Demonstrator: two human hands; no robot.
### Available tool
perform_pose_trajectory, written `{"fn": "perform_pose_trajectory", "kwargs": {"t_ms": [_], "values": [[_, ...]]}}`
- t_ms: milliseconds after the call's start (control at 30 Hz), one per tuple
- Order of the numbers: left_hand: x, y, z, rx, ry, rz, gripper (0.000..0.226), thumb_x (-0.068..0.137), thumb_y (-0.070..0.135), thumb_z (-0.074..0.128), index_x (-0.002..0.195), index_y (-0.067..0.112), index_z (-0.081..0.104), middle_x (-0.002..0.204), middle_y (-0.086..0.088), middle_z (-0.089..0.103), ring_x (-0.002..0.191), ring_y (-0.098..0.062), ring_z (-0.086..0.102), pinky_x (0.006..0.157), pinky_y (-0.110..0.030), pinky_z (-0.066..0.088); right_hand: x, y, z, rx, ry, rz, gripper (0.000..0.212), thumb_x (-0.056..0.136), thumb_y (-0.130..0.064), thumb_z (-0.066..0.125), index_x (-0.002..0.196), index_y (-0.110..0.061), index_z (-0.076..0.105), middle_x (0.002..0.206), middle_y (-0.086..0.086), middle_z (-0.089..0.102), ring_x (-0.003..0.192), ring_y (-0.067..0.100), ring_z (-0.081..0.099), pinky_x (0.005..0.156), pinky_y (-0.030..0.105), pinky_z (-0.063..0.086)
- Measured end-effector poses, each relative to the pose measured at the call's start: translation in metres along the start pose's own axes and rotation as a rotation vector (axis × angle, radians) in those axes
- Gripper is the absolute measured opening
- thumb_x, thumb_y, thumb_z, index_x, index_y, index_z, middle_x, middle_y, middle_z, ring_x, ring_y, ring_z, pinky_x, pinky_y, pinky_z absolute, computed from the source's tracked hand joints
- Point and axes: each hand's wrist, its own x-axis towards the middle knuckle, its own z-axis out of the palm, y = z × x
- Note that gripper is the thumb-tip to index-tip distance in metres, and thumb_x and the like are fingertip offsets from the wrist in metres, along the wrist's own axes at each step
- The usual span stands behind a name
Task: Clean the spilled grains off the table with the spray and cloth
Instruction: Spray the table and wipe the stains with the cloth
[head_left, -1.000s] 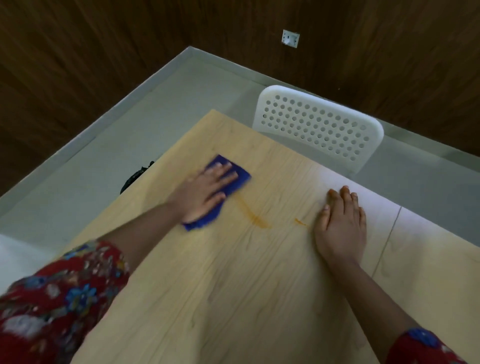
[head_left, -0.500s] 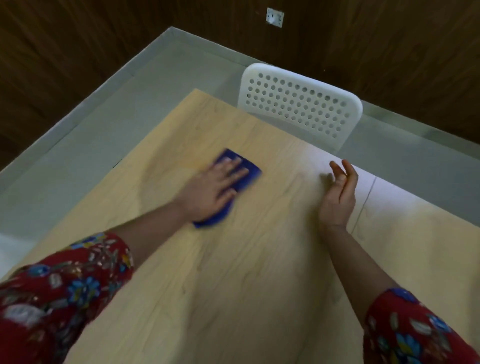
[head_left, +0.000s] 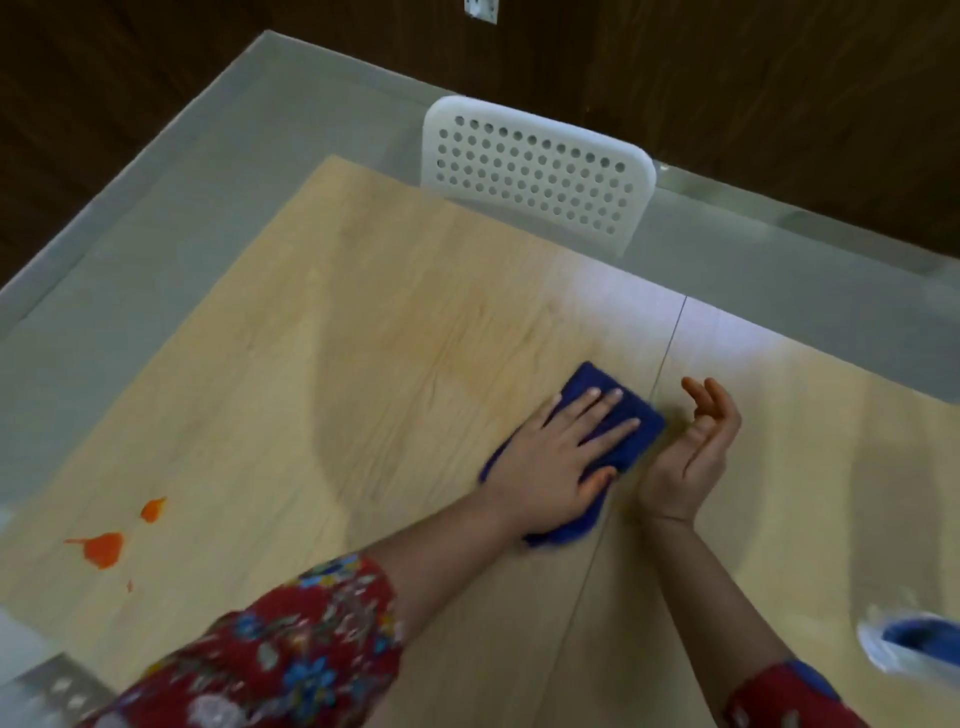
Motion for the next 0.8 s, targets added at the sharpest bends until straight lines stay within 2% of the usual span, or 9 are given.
{"fn": "perform_pose_trajectory", "kwargs": {"t_ms": [67, 133, 233, 300, 400, 500, 567, 667, 800], "values": [[-0.027, -0.034, -0.001, -0.01, 0.034, -0.079, 0.058, 0.098, 0.048, 0.028, 0.153, 0.035, 0.016, 0.163, 0.006, 0.005, 0.149, -0.014, 0.006, 0.121, -0.039, 0.008, 0.001, 0.0, 0.002, -0.009, -0.042, 0.012, 0.034, 0.101, -0.019, 0.026, 0.131, -0.018, 0.043, 0.128, 0.013, 0.059, 0.121, 0.019, 0.055, 0.103, 0.023, 0.04], [-0.04, -0.076, -0.01, 0.033, 0.095, -0.343, 0.058, 0.097, 0.047, 0.026, 0.153, 0.033, 0.018, 0.162, 0.002, 0.008, 0.149, -0.019, 0.012, 0.119, -0.044, 0.017, -0.001, -0.003, 0.005, -0.035, -0.078, 0.01, 0.037, 0.101, -0.02, 0.026, 0.131, -0.013, 0.046, 0.127, 0.011, 0.06, 0.12, 0.018, 0.055, 0.101, 0.022, 0.041], [-0.021, -0.085, -0.02, 0.01, 0.134, -0.699, 0.058, 0.101, 0.045, 0.022, 0.154, 0.03, 0.006, 0.163, -0.002, -0.001, 0.15, -0.021, 0.002, 0.119, -0.044, 0.008, 0.001, -0.006, 0.006, -0.039, -0.089, 0.024, 0.04, 0.1, -0.023, 0.027, 0.131, -0.009, 0.047, 0.127, 0.007, 0.06, 0.121, 0.016, 0.055, 0.103, 0.028, 0.042], [-0.007, -0.046, -0.012, 0.006, 0.144, -0.617, 0.06, 0.098, 0.044, 0.018, 0.154, 0.027, 0.008, 0.163, -0.006, 0.0, 0.15, -0.024, 0.003, 0.119, -0.048, 0.01, -0.001, -0.009, 0.005, -0.023, -0.077, 0.044, 0.04, 0.1, -0.022, 0.027, 0.133, -0.007, 0.045, 0.129, 0.007, 0.06, 0.122, 0.015, 0.054, 0.104, 0.027, 0.042], [-0.022, 0.017, 0.009, 0.009, 0.028, -0.255, 0.06, 0.097, 0.046, 0.018, 0.155, 0.031, 0.007, 0.163, -0.001, -0.004, 0.15, -0.02, -0.003, 0.12, -0.047, 0.007, -0.002, -0.012, 0.004, -0.058, -0.103, 0.038, 0.043, 0.101, -0.027, 0.026, 0.133, -0.006, 0.045, 0.13, 0.007, 0.058, 0.122, 0.016, 0.054, 0.104, 0.023, 0.04], [-0.057, 0.012, 0.01, -0.012, 0.012, -0.121, 0.058, 0.099, 0.048, 0.026, 0.154, 0.037, 0.01, 0.163, 0.007, -0.003, 0.149, -0.013, -0.003, 0.12, -0.041, 0.004, -0.006, -0.012, 0.003, -0.169, -0.246, 0.015, 0.04, 0.103, -0.025, 0.028, 0.133, -0.008, 0.048, 0.131, 0.005, 0.056, 0.123, 0.014, 0.051, 0.105, 0.026, 0.04], [-0.073, -0.025, 0.004, -0.012, 0.066, -0.204, 0.058, 0.097, 0.049, 0.026, 0.153, 0.039, 0.014, 0.162, 0.009, 0.001, 0.149, -0.012, 0.002, 0.119, -0.041, 0.008, -0.014, -0.017, 0.007, -0.233, -0.351, 0.012, 0.04, 0.102, -0.026, 0.029, 0.134, -0.011, 0.048, 0.133, 0.003, 0.055, 0.123, 0.012, 0.05, 0.106, 0.029, 0.04], [-0.082, -0.108, -0.017, 0.034, 0.119, -0.483, 0.059, 0.095, 0.049, 0.024, 0.153, 0.037, 0.017, 0.162, 0.007, 0.007, 0.149, -0.015, 0.01, 0.117, -0.045, 0.016, -0.035, -0.031, 0.028, -0.238, -0.398, 0.018, 0.041, 0.102, -0.028, 0.029, 0.133, -0.012, 0.049, 0.131, 0.004, 0.054, 0.121, 0.011, 0.048, 0.105, 0.023, 0.037], [-0.067, -0.169, -0.045, 0.014, 0.132, -0.835, 0.057, 0.101, 0.047, 0.022, 0.154, 0.033, 0.006, 0.163, 0.004, -0.002, 0.15, -0.017, 0.001, 0.119, -0.047, 0.011, -0.075, -0.045, 0.062, -0.226, -0.453, 0.01, 0.041, 0.101, -0.026, 0.031, 0.131, -0.008, 0.052, 0.131, 0.007, 0.054, 0.125, 0.016, 0.047, 0.109, 0.026, 0.033]]}}
